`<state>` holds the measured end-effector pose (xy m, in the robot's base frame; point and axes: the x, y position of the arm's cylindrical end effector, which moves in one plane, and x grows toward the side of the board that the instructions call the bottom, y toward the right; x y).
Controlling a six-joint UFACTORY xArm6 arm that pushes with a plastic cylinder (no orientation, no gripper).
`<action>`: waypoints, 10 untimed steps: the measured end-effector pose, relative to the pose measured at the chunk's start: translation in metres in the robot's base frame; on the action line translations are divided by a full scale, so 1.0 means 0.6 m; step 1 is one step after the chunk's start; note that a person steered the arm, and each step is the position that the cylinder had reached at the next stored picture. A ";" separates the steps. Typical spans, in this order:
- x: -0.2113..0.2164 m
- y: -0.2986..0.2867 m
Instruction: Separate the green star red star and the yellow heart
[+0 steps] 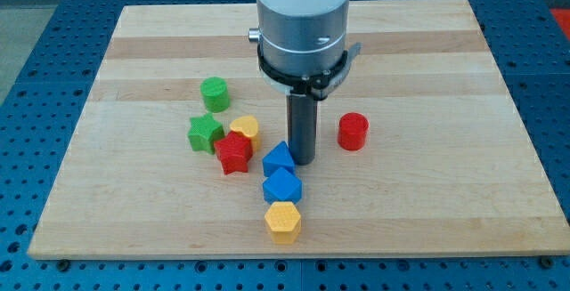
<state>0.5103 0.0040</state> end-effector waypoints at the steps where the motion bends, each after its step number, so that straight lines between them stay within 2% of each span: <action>1: 0.001 0.001; 2: 0.000 0.006; 4: -0.112 -0.022; 5: -0.112 -0.082; 10: -0.096 -0.196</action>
